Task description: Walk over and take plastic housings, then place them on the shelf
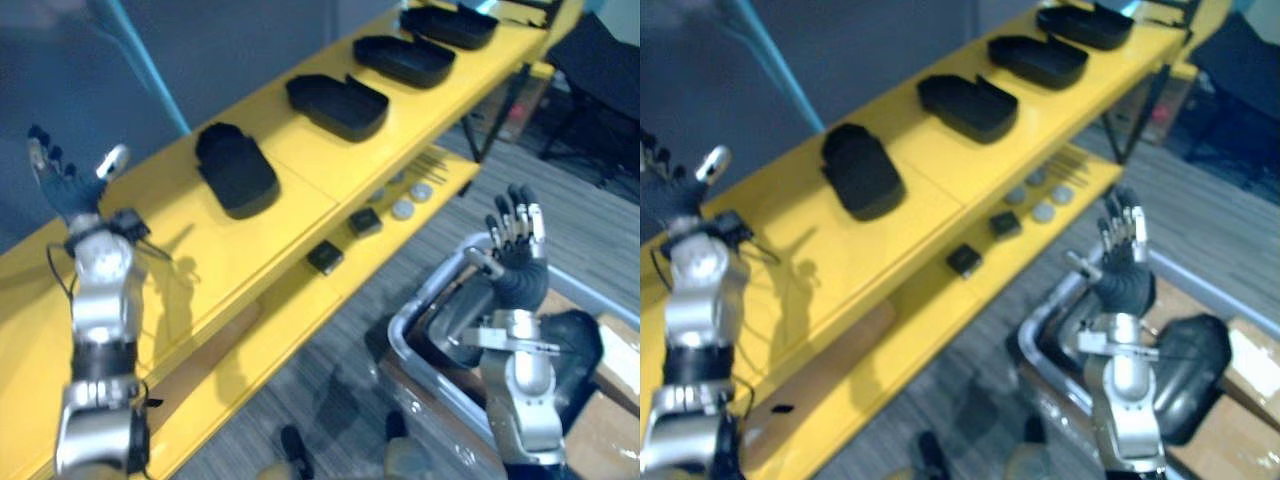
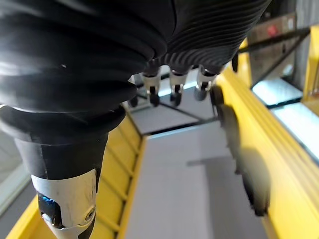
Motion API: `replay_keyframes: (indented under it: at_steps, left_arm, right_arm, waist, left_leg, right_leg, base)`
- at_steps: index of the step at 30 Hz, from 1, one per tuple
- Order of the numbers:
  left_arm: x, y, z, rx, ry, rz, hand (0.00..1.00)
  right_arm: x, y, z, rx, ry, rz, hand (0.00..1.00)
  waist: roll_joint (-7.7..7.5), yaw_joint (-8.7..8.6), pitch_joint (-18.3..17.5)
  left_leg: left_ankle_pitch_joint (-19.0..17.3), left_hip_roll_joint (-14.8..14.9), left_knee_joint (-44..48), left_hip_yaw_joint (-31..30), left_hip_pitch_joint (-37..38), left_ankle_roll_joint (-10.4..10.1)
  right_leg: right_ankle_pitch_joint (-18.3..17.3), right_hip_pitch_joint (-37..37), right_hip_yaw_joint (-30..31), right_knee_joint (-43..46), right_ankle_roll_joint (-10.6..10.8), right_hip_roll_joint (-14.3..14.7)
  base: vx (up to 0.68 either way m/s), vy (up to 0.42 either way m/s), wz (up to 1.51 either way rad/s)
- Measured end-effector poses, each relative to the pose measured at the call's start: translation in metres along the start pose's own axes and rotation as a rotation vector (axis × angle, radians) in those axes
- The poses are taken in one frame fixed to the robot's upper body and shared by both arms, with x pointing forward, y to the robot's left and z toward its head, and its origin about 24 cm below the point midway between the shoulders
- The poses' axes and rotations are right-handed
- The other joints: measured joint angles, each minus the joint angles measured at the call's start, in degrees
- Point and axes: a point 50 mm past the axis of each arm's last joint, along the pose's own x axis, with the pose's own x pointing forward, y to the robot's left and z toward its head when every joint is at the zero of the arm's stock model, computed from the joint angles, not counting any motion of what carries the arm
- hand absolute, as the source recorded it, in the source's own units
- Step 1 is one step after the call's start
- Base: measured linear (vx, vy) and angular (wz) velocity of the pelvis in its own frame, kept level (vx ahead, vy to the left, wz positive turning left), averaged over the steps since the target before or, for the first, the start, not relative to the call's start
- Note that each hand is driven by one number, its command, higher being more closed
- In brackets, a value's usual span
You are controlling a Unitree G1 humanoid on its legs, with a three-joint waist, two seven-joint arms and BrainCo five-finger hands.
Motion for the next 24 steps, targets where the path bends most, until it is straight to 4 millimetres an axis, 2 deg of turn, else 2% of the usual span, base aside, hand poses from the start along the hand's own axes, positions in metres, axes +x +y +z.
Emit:
replay_keyframes:
  at_steps: [1, 4, 8, 11, 13, 17, 19, 22, 24]
  left_arm:
    - [-0.020, 0.004, 0.002, -0.014, -0.003, -0.028, 0.00]
    - [-0.052, 0.021, 0.009, -0.030, -0.009, -0.061, 0.00]
    - [-0.071, 0.035, 0.007, -0.015, 0.019, -0.091, 0.00]
    - [-0.080, 0.036, 0.002, -0.057, 0.064, -0.152, 0.00]
    - [-0.085, 0.031, -0.001, -0.103, 0.089, -0.243, 0.00]
    - [-0.101, 0.010, -0.008, -0.154, 0.137, -0.511, 0.00]
    - [-0.111, -0.006, -0.010, -0.201, 0.154, -0.660, 0.00]
    - [-0.119, -0.018, -0.011, -0.243, 0.170, -0.763, 0.00]
    - [-0.119, -0.019, -0.014, -0.290, 0.187, -0.767, 0.00]
  right_arm:
    - [0.003, -0.009, -0.007, -0.018, 0.026, -0.056, 0.00]
    - [0.013, -0.024, -0.017, -0.049, 0.078, -0.119, 0.00]
    - [0.028, -0.020, -0.017, -0.050, 0.081, -0.116, 0.00]
    - [0.033, -0.017, -0.020, -0.060, 0.090, -0.102, 0.00]
    - [0.035, -0.015, -0.024, -0.093, 0.106, -0.090, 0.00]
    - [0.041, -0.010, -0.032, -0.099, 0.155, -0.060, 0.00]
    - [0.052, -0.010, -0.047, -0.122, 0.232, -0.066, 0.00]
    - [0.066, -0.020, -0.065, -0.146, 0.326, -0.133, 0.00]
    - [0.076, -0.027, -0.069, -0.116, 0.361, -0.172, 0.00]
  waist:
    - [-0.05, 1.27, -0.6]
    - [-0.35, 3.63, -1.6]
    - [-0.59, 6.46, -3.4]
    - [-1.43, 6.90, -3.8]
    - [-2.13, 7.79, -4.2]
    - [-2.79, 7.91, -4.5]
    - [-2.78, 7.88, -4.5]
    - [-2.71, 8.54, -4.4]
    - [-2.66, 9.07, -4.4]
  left_leg:
    - [0.1, -0.1, -0.2, -1.3, -0.1, -0.1]
    - [0.3, -0.6, -0.2, -4.0, -0.2, -0.6]
    - [0.8, -1.0, -0.2, -6.2, -1.2, -0.7]
    - [1.2, -1.3, -0.2, -7.5, -1.3, -0.4]
    - [1.2, -1.3, -0.2, -7.5, -1.2, -0.3]
    - [1.3, -1.9, -0.2, -8.2, -1.2, -0.3]
    - [1.4, -2.1, -0.3, -8.5, -1.3, -0.1]
    - [1.5, -2.4, -0.3, -8.9, -1.5, 0.0]
    - [1.5, -2.5, -0.3, -9.3, -1.9, 0.0]
  right_leg:
    - [-0.1, 0.8, -1.3, -0.4, -0.2, -0.1]
    - [-0.1, 3.0, -4.4, -1.9, 0.1, -0.2]
    - [-0.1, 4.1, -7.5, -2.9, 0.2, -0.4]
    - [0.1, 5.1, -8.9, -2.9, 0.1, -0.9]
    - [0.1, 5.3, -9.0, -2.9, 0.1, -0.9]
    - [0.3, 5.6, -9.5, -2.6, 0.4, -1.0]
    - [0.3, 5.7, -10.3, -2.6, 0.5, -1.3]
    - [0.3, 5.7, -10.7, -2.4, 0.5, -1.6]
    - [0.3, 5.7, -11.1, -2.5, 0.6, -1.7]
  base:
    - [-0.03, -0.017, 0.46]
    - [-0.03, -0.015, 0.51]
    - [-0.02, -0.016, 0.36]
    - [0.01, -0.015, 0.24]
    - [0.03, -0.002, 0.09]
    - [0.01, 0.016, 0.09]
    - [-0.02, 0.018, 0.07]
    - [-0.03, 0.023, 0.08]
    - [-0.03, 0.006, 0.12]
